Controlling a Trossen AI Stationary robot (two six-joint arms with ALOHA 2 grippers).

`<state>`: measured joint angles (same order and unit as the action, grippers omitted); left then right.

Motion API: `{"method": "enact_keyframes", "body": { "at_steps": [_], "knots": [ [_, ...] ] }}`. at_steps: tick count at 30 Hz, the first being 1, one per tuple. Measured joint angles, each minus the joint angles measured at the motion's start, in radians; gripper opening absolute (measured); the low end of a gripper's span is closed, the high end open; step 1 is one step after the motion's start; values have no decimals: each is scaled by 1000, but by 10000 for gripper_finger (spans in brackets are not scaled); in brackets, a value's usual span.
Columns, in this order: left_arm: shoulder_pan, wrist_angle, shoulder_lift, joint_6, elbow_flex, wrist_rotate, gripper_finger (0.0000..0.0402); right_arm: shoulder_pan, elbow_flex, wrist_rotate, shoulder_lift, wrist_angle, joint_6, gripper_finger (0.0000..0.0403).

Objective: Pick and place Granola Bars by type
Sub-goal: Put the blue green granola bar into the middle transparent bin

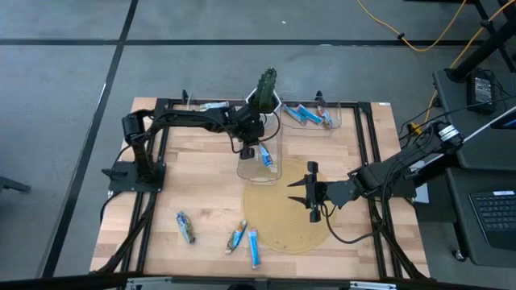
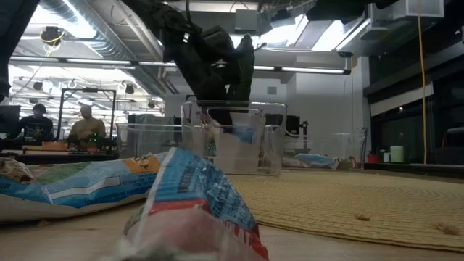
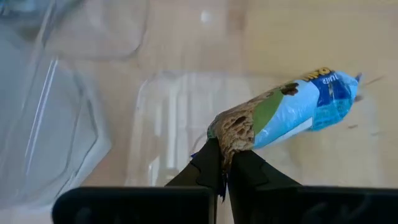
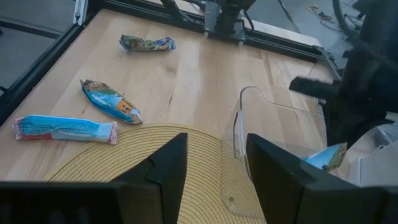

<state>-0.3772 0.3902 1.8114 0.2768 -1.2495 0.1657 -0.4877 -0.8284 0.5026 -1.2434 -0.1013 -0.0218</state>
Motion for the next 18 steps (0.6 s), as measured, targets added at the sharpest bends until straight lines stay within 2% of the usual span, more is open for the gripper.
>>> {"method": "enact_keyframes", "body": {
  "at_steps": [3,18],
  "knots": [
    [-6,1,18,10,0,-34,7,0,0,0,0,0,0,168],
    [-56,-5,45,-1,0,-33,5,0,0,-1,0,-1,0,168]
  ]
}}
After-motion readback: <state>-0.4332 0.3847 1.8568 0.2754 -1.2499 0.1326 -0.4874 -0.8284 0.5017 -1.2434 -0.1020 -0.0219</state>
